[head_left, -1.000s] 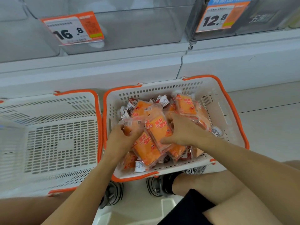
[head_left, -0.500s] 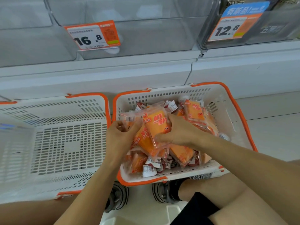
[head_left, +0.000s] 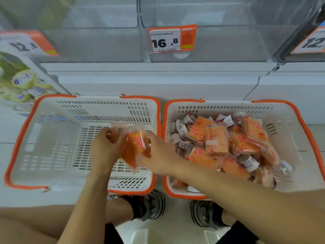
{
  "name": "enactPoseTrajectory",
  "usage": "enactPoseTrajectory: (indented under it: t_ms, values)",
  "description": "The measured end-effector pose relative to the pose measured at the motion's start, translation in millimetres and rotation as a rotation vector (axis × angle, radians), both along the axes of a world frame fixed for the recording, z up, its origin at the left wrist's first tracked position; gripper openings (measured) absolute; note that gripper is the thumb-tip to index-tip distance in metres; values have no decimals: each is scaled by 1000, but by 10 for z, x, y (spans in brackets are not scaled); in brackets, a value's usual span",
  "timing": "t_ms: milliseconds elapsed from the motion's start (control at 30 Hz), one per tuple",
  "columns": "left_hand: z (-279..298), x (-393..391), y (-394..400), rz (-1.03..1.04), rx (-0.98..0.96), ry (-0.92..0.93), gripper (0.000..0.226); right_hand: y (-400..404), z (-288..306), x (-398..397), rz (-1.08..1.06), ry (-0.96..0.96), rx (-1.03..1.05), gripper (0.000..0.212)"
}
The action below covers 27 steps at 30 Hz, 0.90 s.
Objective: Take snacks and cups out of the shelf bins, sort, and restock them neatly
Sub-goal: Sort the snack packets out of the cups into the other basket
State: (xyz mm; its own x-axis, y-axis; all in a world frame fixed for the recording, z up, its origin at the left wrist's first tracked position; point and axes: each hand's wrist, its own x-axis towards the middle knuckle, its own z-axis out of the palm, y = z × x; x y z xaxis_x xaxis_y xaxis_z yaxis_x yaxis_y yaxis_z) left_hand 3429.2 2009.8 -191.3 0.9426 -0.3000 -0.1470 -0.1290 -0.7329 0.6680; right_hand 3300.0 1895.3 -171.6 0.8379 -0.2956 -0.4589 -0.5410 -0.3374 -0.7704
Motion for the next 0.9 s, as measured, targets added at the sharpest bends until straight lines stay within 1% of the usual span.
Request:
enactPoseTrajectory:
  t_ms: [67, 133, 167, 200, 267, 333, 367, 400, 433, 467, 533, 567, 600, 667, 700, 767, 900]
  values:
    - [-228, 70, 139, -34, 91, 126, 42, 8, 3, -36, 34, 25, -22, 81]
    - [-344, 90, 210, -40, 160, 251, 49, -51, 41, -127, 40, 10, -33, 75]
    - [-375, 97, 214, -45, 184, 263, 49, -127, 82, -179, 22, -4, -66, 68]
    - [-376, 91, 191, -54, 200, 239, 46, -240, 90, -227, -13, -32, -115, 61]
    - [-300, 50, 75, -49, 167, 136, 37, -569, 97, -344, -116, -83, -293, 47]
    - [-162, -65, -101, -43, 55, 47, 27, -962, 82, -518, -226, -78, -501, 37]
    - [-96, -150, -202, -65, -13, 9, 23, -1144, 68, -629, -268, -45, -594, 38]
    - [-39, -257, -318, -112, -80, -18, 21, -1299, 34, -748, -293, 13, -676, 42]
    - [2, -379, -437, -184, -131, -31, 18, -1415, -12, -869, -304, 110, -722, 53]
    - [42, -519, -554, -278, -161, -30, 15, -1499, -83, -986, -296, 224, -718, 67]
    - [36, -811, -757, -522, -150, 30, 11, -1552, -236, -1180, -249, 409, -632, 98]
    - [4, -945, -830, -655, -116, 69, 13, -1540, -320, -1248, -213, 448, -606, 108]
    - [-72, -1059, -878, -779, -67, 99, 19, -1525, -388, -1304, -181, 454, -610, 112]
    - [-248, -1234, -929, -940, 87, 130, 48, -1515, -413, -1355, -171, 427, -631, 106]
    - [-323, -1295, -937, -967, 161, 136, 61, -1521, -377, -1373, -176, 400, -628, 100]
    - [-427, -1391, -950, -939, 219, 148, 76, -1535, -317, -1433, -174, 329, -609, 89]
    - [-461, -1464, -1014, -788, 98, 226, 86, -1567, -294, -1617, -175, 249, -588, 72]
